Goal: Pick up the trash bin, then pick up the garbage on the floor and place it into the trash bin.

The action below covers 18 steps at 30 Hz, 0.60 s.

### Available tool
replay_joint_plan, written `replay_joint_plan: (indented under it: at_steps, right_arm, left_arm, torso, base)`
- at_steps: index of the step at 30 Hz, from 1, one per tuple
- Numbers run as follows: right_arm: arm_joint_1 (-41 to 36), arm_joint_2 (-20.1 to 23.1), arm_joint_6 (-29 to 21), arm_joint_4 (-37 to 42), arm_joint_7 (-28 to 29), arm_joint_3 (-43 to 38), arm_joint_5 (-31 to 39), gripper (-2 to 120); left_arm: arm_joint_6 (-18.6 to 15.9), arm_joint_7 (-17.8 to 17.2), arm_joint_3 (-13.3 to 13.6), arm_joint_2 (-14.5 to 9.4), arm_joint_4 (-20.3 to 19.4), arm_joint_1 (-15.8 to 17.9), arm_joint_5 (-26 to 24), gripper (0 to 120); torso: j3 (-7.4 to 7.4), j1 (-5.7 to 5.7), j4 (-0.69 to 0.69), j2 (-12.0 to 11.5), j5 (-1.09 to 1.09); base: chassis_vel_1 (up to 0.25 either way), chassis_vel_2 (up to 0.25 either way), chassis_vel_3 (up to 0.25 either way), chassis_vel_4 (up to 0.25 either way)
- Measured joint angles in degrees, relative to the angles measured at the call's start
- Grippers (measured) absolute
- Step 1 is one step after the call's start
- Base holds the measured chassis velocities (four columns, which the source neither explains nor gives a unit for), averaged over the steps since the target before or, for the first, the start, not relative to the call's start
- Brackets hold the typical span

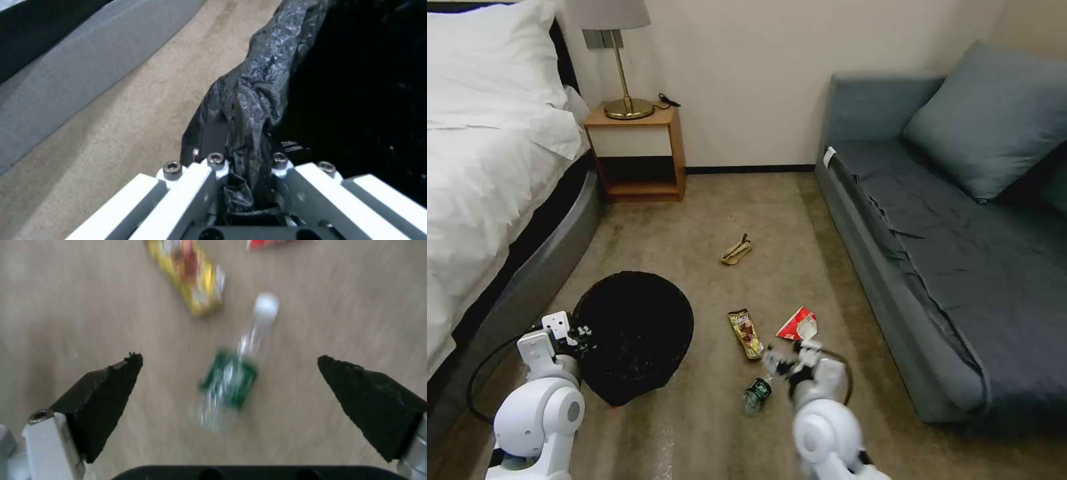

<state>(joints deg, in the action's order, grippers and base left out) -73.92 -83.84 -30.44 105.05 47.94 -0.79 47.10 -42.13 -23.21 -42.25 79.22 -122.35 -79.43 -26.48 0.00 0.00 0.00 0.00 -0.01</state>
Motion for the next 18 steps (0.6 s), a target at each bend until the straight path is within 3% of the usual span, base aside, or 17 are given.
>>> replay_joint_plan:
  at_steps: [3, 5, 8, 13, 18]
  right_arm:
    - [0.9, -1.0, -0.1, -3.2, 0.8, 1.8, 0.1, 100]
    - [2.6, -2.0, 0.2, -6.7, 1.2, 2.4, 0.3, 100]
    - [4.4, -3.2, 0.9, -10.7, 1.3, 2.6, 0.3, 100]
    - [8.0, -4.5, 2.3, -17.8, 0.9, 3.3, -1.2, 100]
    - [9.1, -4.3, 2.4, -20.2, 0.5, 3.9, -1.7, 100]
  left_arm:
    - [0.0, 0.0, 0.0, 0.2, 0.2, 0.0, 0.1, 3]
    - [0.0, 0.0, -0.1, 0.3, 0.3, 0.0, 0.1, 3]
    - [0.0, 0.0, -0.2, 0.4, 0.4, 0.0, 0.2, 3]
    - [0.0, 0.0, -0.4, 0.4, 0.4, -0.1, 0.3, 3]
    - [0.0, 0.0, -0.3, 0.4, 0.7, 0.1, 0.4, 3]
  torso:
    - [0.00, 0.00, 0.00, 0.0, 0.00]
    - [0.00, 0.00, 0.00, 0.0, -0.19]
    - [0.00, 0.00, 0.03, 0.0, -0.20]
    - [0.00, 0.00, 0.01, 0.0, 0.09]
    - [0.00, 0.00, -0.03, 0.0, 0.13]
  base:
    - [0.000, 0.000, 0.000, 0.000]
    - [0.000, 0.000, 0.000, 0.000]
    - [0.000, 0.000, 0.000, 0.000]
    - [0.000, 0.000, 0.000, 0.000]
    - [0.000, 0.000, 0.000, 0.000]
